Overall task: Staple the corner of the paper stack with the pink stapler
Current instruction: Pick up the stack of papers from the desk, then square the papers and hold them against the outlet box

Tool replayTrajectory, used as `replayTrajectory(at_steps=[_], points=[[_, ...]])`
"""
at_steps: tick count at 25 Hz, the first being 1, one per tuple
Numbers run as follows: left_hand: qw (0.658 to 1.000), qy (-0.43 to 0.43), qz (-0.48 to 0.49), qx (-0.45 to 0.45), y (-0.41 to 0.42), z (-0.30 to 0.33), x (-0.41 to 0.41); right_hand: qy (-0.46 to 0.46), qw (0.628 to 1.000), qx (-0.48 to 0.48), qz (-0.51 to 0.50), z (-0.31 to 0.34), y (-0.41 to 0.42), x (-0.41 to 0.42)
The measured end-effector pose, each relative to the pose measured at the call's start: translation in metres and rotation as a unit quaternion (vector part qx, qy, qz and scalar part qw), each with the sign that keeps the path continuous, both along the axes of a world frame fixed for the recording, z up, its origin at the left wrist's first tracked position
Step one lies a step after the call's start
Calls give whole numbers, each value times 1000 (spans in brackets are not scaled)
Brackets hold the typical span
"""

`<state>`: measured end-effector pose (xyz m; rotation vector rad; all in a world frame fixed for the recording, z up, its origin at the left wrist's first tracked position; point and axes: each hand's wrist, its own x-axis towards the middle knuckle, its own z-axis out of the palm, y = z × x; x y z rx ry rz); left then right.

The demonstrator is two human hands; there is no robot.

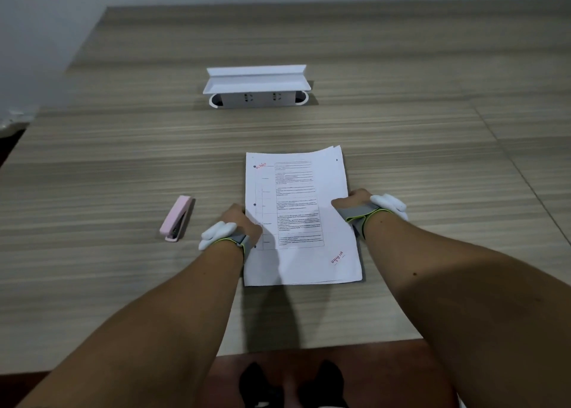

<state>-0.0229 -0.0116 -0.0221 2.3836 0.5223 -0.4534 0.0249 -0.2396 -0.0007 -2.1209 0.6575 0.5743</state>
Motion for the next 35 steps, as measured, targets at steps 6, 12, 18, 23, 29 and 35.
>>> replayTrajectory(at_steps=[6,12,18,23,29,35], points=[[998,7,61,-31,3,-5,-4,3,999,6,35,-2,5,2],[985,-20,151,-76,6,1,2,-59,992,110,-36,14,7,5],[935,-128,223,-244,12,51,37,-109,962,236,-83,39,12,22],[891,-242,234,-304,13,92,60,-196,914,320,-153,63,19,43],[869,-282,221,-341,7,88,62,-233,899,317,-193,65,27,44],[884,-256,225,-320,-4,74,52,-235,922,253,-175,54,32,33]])
